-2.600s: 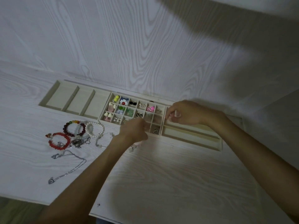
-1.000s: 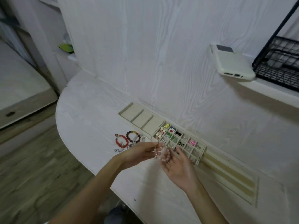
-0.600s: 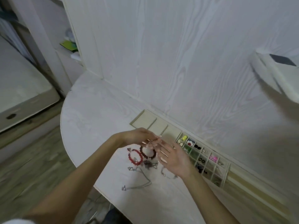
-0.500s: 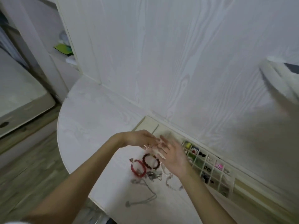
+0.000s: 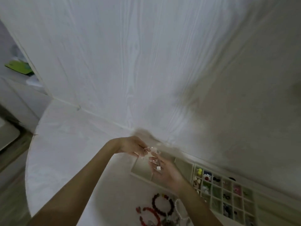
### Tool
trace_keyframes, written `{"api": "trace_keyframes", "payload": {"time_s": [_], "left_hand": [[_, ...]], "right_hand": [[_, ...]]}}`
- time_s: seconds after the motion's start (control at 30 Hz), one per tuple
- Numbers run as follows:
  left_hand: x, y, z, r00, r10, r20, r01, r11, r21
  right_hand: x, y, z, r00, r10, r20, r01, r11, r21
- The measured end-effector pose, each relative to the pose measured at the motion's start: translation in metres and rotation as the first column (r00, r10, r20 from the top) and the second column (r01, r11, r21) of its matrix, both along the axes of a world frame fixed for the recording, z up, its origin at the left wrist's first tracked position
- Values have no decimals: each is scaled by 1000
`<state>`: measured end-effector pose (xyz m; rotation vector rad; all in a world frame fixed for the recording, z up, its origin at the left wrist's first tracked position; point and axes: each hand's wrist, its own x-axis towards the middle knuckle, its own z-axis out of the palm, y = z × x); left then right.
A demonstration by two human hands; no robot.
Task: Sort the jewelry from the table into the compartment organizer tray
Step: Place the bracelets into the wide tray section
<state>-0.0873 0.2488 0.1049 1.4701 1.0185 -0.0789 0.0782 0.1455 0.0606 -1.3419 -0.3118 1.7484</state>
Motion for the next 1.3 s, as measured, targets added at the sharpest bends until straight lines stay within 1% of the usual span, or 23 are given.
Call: {"api": "trace_keyframes", "payload": {"time_s": [0.07, 0.13, 0.2, 0.27, 0.33, 0.37, 0.4, 0.47, 0.53, 0.57, 0.6, 0.63, 0.67, 0.73, 0.77, 0.83, 0.87, 0.97, 1.03, 1.1, 1.2, 1.3], "left_hand": [[4, 4, -20, 992, 125, 5, -125, 990, 61], [7, 4, -44, 970, 241, 42, -245, 963, 110], [10, -1, -66, 955, 294, 40, -294, 922, 251], [12, -9, -80, 940, 341, -6, -307, 854, 420], [15, -15, -85, 926, 377, -24, -306, 784, 540], [18, -17, -86, 926, 374, -52, -269, 749, 606], [21, -16, -86, 929, 353, -108, -192, 712, 676], [24, -15, -86, 931, 300, -208, -28, 627, 778], [25, -11, -87, 933, 246, -264, 79, 575, 814], [25, -10, -84, 935, 234, -266, 101, 545, 833], [25, -11, -81, 937, 220, -270, 128, 504, 854], [25, -10, -79, 945, 194, -262, 152, 449, 880], [25, -9, -80, 947, 150, -285, 210, 384, 899], [24, -6, -86, 938, 104, -332, 291, 287, 913], [23, -5, -90, 933, 82, -349, 319, 254, 913], [19, -5, -95, 922, 61, -383, 372, 142, 918], [17, -4, -98, 922, 56, -383, 375, 106, 921], [11, -6, -106, 916, 52, -397, 394, 62, 917], [6, -8, -108, 913, 30, -408, 407, 33, 913], [3, -9, -107, 902, 6, -432, 432, 30, 902], [0, -10, -104, 894, -35, -446, 447, 32, 894], [-3, -9, -102, 895, -64, -441, 444, 31, 896]], "right_hand": [[-2, 9, -5, 990, -27, 141, 28, 1000, -4], [-3, 16, -15, 962, -43, 269, 51, 998, -24], [-3, 22, -27, 914, -30, 405, 45, 999, -28], [-3, 26, -39, 829, 17, 559, 7, 999, -40], [-5, 29, -44, 706, 71, 705, -59, 997, -42], [-6, 30, -43, 636, 83, 767, -91, 995, -32], [-7, 31, -42, 569, 74, 819, -116, 993, -8], [-9, 33, -37, 488, 28, 872, -138, 989, 46], [-10, 36, -34, 442, 9, 897, -143, 988, 61], [-11, 38, -35, 422, 13, 906, -154, 986, 57], [-11, 40, -37, 401, 15, 916, -165, 985, 56], [-11, 41, -38, 388, 20, 921, -177, 983, 53], [-11, 42, -40, 372, 27, 928, -190, 981, 47], [-10, 44, -43, 356, 51, 933, -231, 972, 35], [-9, 44, -44, 363, 66, 930, -260, 965, 33], [-7, 43, -46, 384, 101, 918, -339, 940, 39], [-6, 42, -47, 384, 109, 917, -374, 926, 46], [-1, 38, -52, 382, 134, 914, -446, 893, 55], [4, 35, -53, 404, 132, 905, -467, 881, 80], [9, 31, -54, 455, 136, 880, -469, 877, 107], [15, 28, -48, 576, 168, 800, -436, 891, 127], [24, 26, -39, 575, 181, 798, -451, 884, 124]]}}
